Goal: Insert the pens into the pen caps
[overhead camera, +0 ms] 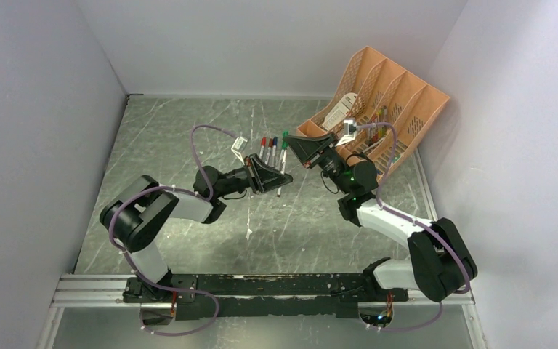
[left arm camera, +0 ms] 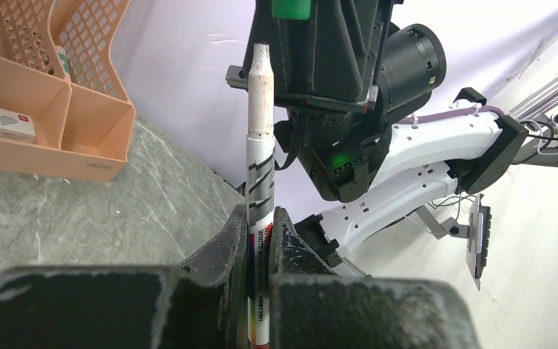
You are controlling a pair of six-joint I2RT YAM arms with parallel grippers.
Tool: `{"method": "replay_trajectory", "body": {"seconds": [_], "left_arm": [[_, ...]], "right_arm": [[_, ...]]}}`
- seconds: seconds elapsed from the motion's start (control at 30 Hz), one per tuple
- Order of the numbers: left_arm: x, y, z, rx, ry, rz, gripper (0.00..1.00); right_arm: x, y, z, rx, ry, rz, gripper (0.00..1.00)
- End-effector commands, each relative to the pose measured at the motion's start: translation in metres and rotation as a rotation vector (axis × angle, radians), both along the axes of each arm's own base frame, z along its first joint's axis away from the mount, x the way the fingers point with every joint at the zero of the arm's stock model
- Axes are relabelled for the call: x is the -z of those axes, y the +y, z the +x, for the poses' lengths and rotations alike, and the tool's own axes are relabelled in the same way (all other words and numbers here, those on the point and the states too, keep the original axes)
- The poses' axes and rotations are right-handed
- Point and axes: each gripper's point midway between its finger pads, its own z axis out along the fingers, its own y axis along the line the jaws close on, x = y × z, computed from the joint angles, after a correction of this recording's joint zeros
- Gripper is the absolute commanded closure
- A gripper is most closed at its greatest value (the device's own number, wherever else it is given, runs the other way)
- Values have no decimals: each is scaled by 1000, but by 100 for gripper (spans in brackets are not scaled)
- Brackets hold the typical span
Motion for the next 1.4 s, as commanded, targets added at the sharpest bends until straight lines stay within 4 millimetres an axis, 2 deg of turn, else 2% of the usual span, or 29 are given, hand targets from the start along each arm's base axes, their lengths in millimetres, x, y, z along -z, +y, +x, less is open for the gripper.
{"method": "replay_trajectory", "body": {"seconds": [0.0,0.47,0.7,0.87,1.17,1.37], "left_arm": [[-29,1,-12,35,-116,-67,93],[-33,3,-15,61,-93,-121,93],[-39,0,-12,52,-112,-123,93],[-42,0,-10,43,-125,-118,93],[-36,-2,-6,37,-99,-128,93],[-37,-2,-4,34,-93,-139,93]], "right_arm": [[-4,-10,3,12,-23,22,100],[1,-8,1,-16,-11,29,100],[15,-7,2,-13,14,13,100],[16,-6,2,-21,13,16,100],[9,-8,-2,-22,1,18,100],[15,-10,-4,-16,12,13,100]]}}
